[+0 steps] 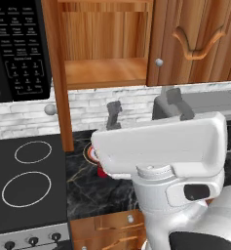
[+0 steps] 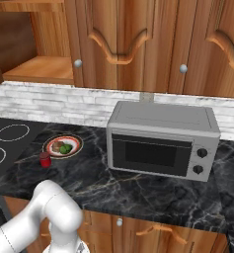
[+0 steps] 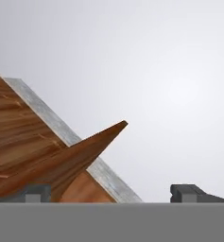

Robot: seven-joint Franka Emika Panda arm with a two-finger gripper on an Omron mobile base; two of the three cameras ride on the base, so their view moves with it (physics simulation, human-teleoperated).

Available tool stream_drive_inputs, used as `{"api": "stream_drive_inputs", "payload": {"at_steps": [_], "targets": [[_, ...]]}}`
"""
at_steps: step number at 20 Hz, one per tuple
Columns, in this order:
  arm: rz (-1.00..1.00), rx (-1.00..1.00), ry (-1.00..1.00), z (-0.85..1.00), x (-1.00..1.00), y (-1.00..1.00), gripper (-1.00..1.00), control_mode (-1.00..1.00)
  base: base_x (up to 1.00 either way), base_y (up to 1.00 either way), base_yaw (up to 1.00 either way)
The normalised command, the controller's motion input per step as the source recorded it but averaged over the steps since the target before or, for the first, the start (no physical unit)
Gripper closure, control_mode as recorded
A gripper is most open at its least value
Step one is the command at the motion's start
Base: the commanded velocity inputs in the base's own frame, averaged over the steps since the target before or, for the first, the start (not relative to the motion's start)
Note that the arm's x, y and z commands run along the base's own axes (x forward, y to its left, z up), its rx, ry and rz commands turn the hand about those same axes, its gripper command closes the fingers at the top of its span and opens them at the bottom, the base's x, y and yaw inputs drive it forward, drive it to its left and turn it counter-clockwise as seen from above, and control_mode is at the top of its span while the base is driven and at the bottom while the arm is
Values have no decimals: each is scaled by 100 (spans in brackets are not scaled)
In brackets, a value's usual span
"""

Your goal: Pick the avocado and bread from the counter and place them on the plate. Then pick the jam from the cabinet and place it next to the plate. Lastly close the cabinet door.

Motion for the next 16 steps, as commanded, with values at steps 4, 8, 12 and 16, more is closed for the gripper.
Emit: {"api": "stream_drive_inputs", "payload": {"at_steps": [4,8,12,16], "targets": [[-2,-4,0,0,-85,39,-100,-100,0,0,0],[-18,-4,3,0,-52,37,-100,-100,0,0,0],[-20,-8,7,0,-14,39,-100,-100,0,0,0],[-19,-11,5,-1,0,34,-100,-100,0,0,0]]}}
